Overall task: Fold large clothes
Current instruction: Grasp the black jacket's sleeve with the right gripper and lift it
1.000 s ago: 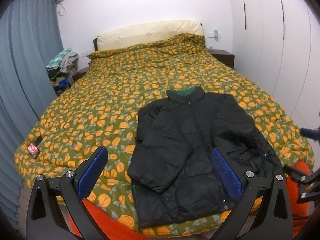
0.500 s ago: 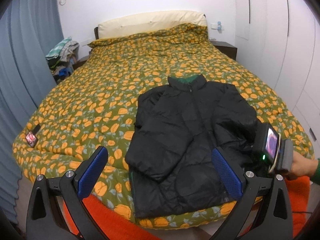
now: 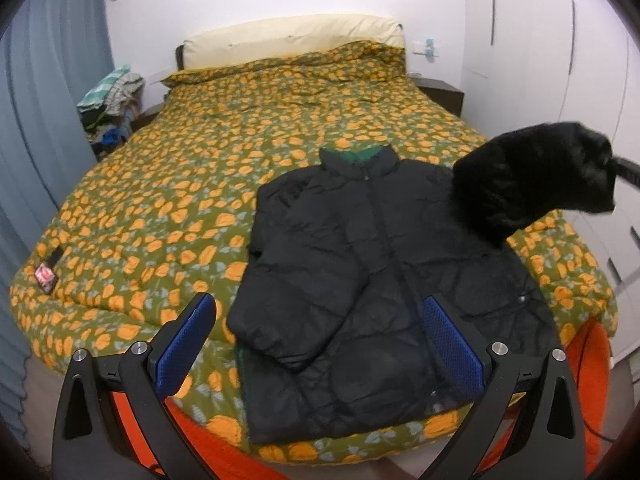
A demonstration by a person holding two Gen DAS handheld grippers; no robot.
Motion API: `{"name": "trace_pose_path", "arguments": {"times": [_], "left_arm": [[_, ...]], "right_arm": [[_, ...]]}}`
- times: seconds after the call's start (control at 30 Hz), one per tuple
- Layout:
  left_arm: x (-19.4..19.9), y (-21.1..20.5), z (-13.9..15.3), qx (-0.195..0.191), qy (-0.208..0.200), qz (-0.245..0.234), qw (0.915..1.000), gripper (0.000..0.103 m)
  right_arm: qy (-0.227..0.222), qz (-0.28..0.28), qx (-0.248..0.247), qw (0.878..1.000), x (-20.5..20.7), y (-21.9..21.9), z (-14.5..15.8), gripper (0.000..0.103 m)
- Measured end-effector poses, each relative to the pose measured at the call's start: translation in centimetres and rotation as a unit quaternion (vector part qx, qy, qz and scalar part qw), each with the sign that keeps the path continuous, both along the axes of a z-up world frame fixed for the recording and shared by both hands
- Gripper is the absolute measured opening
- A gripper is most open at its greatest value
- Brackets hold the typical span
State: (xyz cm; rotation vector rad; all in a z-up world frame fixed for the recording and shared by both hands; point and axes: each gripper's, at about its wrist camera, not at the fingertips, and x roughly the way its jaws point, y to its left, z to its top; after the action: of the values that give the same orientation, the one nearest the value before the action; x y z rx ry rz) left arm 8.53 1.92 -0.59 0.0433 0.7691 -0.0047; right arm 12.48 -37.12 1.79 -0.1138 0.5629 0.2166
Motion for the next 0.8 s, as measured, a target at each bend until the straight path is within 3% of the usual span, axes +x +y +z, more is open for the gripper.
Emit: {"name": "trace_pose_path", "arguments": {"times": [0.13, 0.3, 0.43, 0.53, 0.7, 0.8], "left_arm": [[0.0, -1.1, 0.6, 0.003, -0.005, -0.010, 0.9999, 0.103], [0.4, -2.0, 0.4, 0.012, 0.005, -0.012, 0.9998, 0.103], [0.8, -2.6, 0.2, 0.020, 0.013, -0.015, 0.9996, 0.103], [1.1, -3.1, 0.0, 0.023, 0.016, -0.017, 0.9995, 0.103], [1.4, -3.4, -0.3, 0.025, 0.020, -0.015, 0.9994, 0.103], [1.6, -3.3, -0.8, 0.026, 0.026, -0.012, 0.9993, 0.103]], "right_arm": [[-0.010, -0.098, 0.014, 0.995, 2.1, -7.5, 1.0, 0.013], [0.015, -0.208, 0.046, 0.977, 4.9, -18.0, -2.0, 0.013], [0.071, -0.286, 0.094, 0.951, 6.1, -26.1, -7.7, 0.013], [0.116, -0.318, 0.122, 0.933, 6.5, -29.7, -12.6, 0.013], [0.165, -0.350, 0.145, 0.911, 6.2, -32.7, -19.7, 0.013], [0.174, -0.361, 0.164, 0.901, 5.2, -33.6, -21.6, 0.020]]}}
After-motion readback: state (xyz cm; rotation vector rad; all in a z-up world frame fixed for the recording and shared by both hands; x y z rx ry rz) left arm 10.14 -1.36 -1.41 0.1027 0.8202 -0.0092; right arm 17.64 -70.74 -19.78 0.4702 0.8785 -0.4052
